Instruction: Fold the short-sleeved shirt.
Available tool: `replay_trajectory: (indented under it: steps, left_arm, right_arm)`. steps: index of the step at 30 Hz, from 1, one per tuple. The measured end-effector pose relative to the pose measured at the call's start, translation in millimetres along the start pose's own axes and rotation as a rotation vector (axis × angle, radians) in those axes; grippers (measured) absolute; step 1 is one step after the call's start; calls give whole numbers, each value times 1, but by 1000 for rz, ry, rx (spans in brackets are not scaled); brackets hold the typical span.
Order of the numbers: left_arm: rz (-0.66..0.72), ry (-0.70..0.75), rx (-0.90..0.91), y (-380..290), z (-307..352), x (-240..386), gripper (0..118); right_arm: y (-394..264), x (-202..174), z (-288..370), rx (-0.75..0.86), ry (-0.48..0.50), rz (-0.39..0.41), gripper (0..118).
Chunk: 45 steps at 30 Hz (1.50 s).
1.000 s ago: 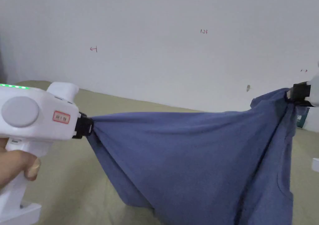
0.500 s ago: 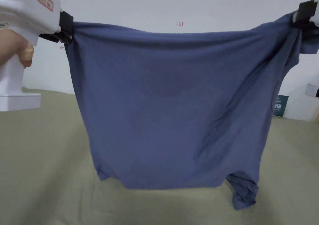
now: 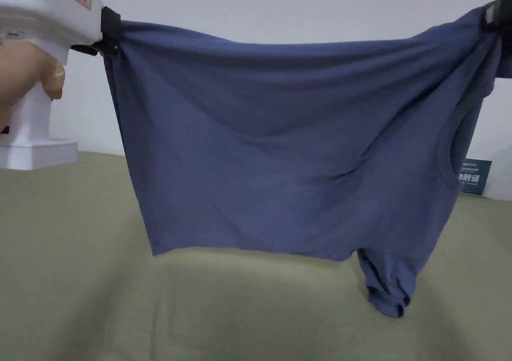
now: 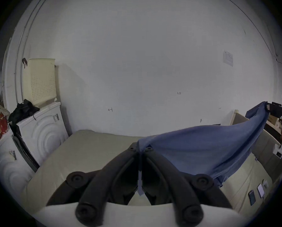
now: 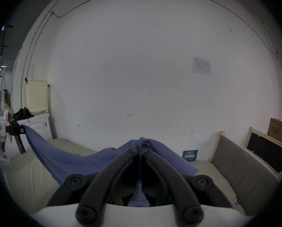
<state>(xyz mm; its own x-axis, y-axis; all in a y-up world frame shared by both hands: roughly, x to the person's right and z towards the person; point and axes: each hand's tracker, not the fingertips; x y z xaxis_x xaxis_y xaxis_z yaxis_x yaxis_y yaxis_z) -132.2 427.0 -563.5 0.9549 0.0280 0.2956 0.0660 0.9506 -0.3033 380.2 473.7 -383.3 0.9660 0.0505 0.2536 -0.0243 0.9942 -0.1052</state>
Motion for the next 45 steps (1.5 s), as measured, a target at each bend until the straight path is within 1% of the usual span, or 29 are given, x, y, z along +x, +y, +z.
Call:
replay_trajectory:
  steps: [2, 4, 6, 7, 11, 12, 15, 16, 20, 25, 27, 28, 30, 33, 37, 38, 40, 42, 43, 44, 45]
  left_arm:
    - [-44, 27, -10, -15, 0, -3, 2]
    - [-55, 19, -26, -32, 2, -7, 2]
    - [-46, -7, -47, -49, 4, -11, 2]
    - [-44, -10, -52, -60, 14, -8, 2]
    - [-16, -10, -70, -115, 43, -1, 2]
    - [-11, -20, -79, -131, 51, -1, 2]
    - [29, -69, -137, -175, 76, -3, 2]
    - [36, -77, -148, -190, 84, -5, 2]
    - [53, -85, -183, -250, 120, -7, 2]
    - [88, -101, -277, -319, 157, -11, 2]
    - [93, -101, -313, -339, 162, -22, 2]
    - [102, -103, -334, -349, 167, -25, 2]
    - [117, -117, -361, -364, 177, -31, 2]
    - [128, -138, -388, -381, 185, -42, 2]
    - [93, -130, -449, -395, 194, -34, 2]
    - [80, -116, -463, -398, 194, -32, 2]
    - [81, -121, -472, -407, 188, -35, 2]
    - [78, -118, -483, -411, 183, -35, 2]
    - [78, -114, -489, -411, 184, -31, 3]
    - [87, -108, -499, -412, 182, -32, 7]
    - [95, -79, -520, -412, 179, -32, 19]
  right_arm:
    - [-17, 0, 8, -22, 15, 20, 3]
    - [-37, -2, 20, -46, 31, 6, 3]
    - [-61, -1, 33, -72, 51, -52, 3]
    - [-75, -1, 40, -92, 44, -84, 3]
    - [-129, -4, 73, -145, 53, -144, 3]
    - [-143, 3, 75, -166, 47, -174, 3]
    - [-188, 7, 111, -217, 43, -250, 3]
    - [-202, 12, 117, -219, 41, -245, 3]
    - [-260, 9, 166, -254, 57, -217, 3]
    - [-313, 1, 218, -306, 80, -234, 3]
    - [-327, -3, 231, -343, 67, -229, 3]
    - [-335, -1, 236, -371, 68, -239, 3]
    - [-346, -1, 248, -412, 63, -263, 3]
    - [-361, -1, 263, -455, 62, -262, 3]
    - [-381, 3, 272, -521, 56, -304, 3]
    - [-385, 4, 272, -541, 60, -307, 3]
    - [-396, 0, 271, -586, 41, -284, 3]
    - [-406, 3, 266, -615, 36, -289, 3]
    - [-410, 4, 264, -639, 28, -300, 4]
    - [-412, 2, 264, -649, 11, -301, 12]
    - [-414, 4, 262, -678, -11, -309, 27]
